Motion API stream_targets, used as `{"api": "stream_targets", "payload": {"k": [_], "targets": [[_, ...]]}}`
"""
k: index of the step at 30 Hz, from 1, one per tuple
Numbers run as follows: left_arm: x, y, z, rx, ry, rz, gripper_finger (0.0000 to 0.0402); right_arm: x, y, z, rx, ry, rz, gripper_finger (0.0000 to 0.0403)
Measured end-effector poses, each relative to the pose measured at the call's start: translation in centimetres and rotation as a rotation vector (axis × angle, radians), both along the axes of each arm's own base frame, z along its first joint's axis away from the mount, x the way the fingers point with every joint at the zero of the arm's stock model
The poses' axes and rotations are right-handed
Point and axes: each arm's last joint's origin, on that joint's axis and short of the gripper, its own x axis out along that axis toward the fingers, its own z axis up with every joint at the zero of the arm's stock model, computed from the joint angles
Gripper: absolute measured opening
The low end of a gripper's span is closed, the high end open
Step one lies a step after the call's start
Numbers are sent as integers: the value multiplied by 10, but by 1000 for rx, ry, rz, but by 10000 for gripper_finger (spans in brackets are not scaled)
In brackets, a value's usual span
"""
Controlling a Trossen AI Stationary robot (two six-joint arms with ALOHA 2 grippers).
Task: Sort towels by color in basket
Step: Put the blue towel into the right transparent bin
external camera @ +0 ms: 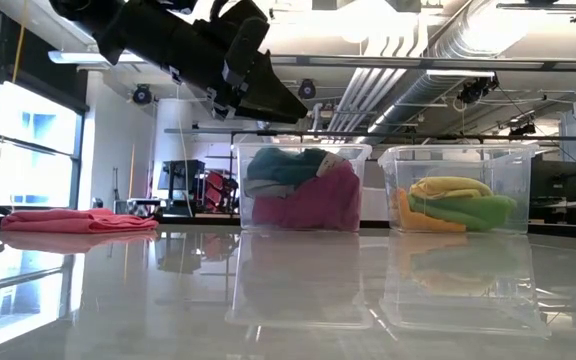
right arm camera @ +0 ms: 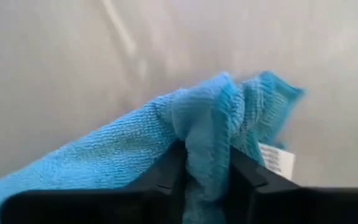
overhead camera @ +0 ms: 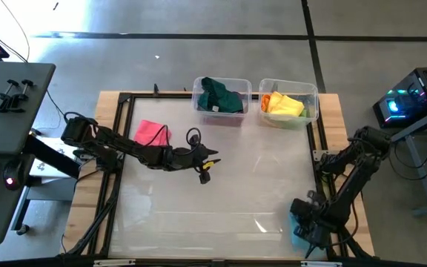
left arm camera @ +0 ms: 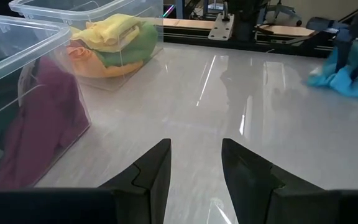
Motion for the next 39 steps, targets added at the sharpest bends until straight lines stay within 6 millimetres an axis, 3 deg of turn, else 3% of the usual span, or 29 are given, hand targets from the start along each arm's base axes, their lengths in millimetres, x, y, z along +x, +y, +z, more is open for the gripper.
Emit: {"api": "stream_targets", "payload": {"k": [5, 8, 12, 16, 21, 31, 39], "targets": [[0, 0, 0, -1, 0, 0, 131, 6, -1, 2, -170, -257, 147, 11], [0, -2, 0, -21, -6, 2, 131, 8, -3, 0, -233, -367, 167, 18], [-1, -5, 0, -23, -5, -8, 131, 7, -13, -16, -242, -486, 144, 21], [-1, -7, 0, -23, -5, -13, 131, 2, -30, -40, -227, -657, 93, 9], [-1, -7, 0, -23, -6, -13, 131, 7, -49, -51, -263, -915, -16, 9], [-1, -7, 0, -31, -8, -9, 131, 38, -74, -48, -566, -881, -32, 12], [-1, -7, 0, -31, -7, -11, 131, 53, -93, -48, -649, -814, -92, 12]]}}
